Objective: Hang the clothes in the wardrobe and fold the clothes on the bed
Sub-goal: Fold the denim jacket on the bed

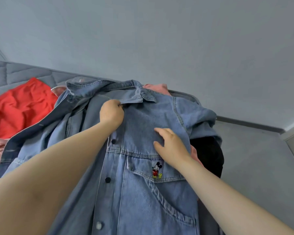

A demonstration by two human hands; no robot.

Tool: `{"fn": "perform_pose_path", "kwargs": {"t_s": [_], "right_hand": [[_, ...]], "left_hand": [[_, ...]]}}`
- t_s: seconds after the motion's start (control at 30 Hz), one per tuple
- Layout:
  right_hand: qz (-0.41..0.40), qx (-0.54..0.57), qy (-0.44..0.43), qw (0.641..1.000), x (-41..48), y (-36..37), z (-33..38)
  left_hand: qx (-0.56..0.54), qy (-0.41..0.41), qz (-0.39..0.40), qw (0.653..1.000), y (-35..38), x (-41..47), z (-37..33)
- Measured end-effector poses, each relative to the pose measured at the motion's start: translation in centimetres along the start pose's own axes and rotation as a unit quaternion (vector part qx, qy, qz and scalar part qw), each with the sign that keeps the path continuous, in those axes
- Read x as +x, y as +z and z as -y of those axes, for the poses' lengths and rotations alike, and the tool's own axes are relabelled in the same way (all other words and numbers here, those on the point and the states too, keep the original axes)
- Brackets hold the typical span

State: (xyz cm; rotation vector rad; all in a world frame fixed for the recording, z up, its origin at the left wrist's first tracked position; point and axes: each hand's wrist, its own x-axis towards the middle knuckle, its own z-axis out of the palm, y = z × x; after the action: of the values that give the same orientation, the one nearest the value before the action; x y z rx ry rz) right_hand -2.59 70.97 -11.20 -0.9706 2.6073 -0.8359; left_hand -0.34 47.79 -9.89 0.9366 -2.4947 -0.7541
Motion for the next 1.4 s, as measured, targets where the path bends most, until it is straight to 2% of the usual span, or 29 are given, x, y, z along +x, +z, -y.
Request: {"fn": "perform_pose_path", "kwargs": {"t_s": [0.07, 0.17, 0.27, 0.33, 0.47, 0.53, 0.7, 0.83, 0.93, 1.03, 1.2, 1.4], "right_hand": [[0.008, -0.029, 0.001, 1.000, 1.7, 0.0, -0.4], [0.080, -0.127, 0.034, 0.988, 2.1, 1.0, -1.5], [0.110, -0.143, 0.055, 0.982, 1.4, 2.5, -2.6], [0.098, -0.136, 0.051, 0.984, 1.3, 2.7, -3.0], [0.086, -0.171, 0.041, 0.981, 0.8, 2.8, -3.0], [0.077, -0.187, 0.046, 0.978, 0.1, 3.1, -2.6], [0.050, -0.191, 0.058, 0.979, -2.0, 3.3, -1.4], [0.062, -0.224, 0.041, 0.972, -5.1, 3.5, -1.3], [0.076, -0.242, 0.054, 0.966, -7.1, 3.9, -0.5], [0.086, -0.207, 0.077, 0.971, -7.7, 3.8, 0.9], [0.081, -0.059, 0.059, 0.993, -8.0, 2.4, 3.5], [0.073, -0.020, -0.019, 0.997, -9.6, 3.7, 8.8]], "left_hand": [[-0.019, -0.028, -0.018, 0.999, 0.5, 1.0, 0.3], [-0.002, -0.096, 0.017, 0.995, 1.8, 1.2, 1.1], [0.056, -0.137, 0.042, 0.988, 2.7, 1.1, 0.9], [0.094, -0.112, 0.045, 0.988, 3.0, 0.7, 0.3], [0.097, 0.042, 0.002, 0.994, 2.7, -0.9, 0.5], [0.085, 0.086, 0.002, 0.993, 2.2, -1.7, 0.7], [0.103, 0.102, 0.063, 0.987, 0.9, -5.9, 1.1], [0.185, 0.121, 0.118, 0.968, 0.5, -10.3, 3.2], [0.197, 0.114, 0.161, 0.960, 0.0, -12.9, 4.6], [0.146, 0.104, 0.168, 0.969, -1.6, -14.4, 4.5], [0.010, 0.112, 0.119, 0.987, -7.5, -16.4, 5.2], [0.007, 0.103, 0.079, 0.992, -15.1, -21.2, 9.7]]}}
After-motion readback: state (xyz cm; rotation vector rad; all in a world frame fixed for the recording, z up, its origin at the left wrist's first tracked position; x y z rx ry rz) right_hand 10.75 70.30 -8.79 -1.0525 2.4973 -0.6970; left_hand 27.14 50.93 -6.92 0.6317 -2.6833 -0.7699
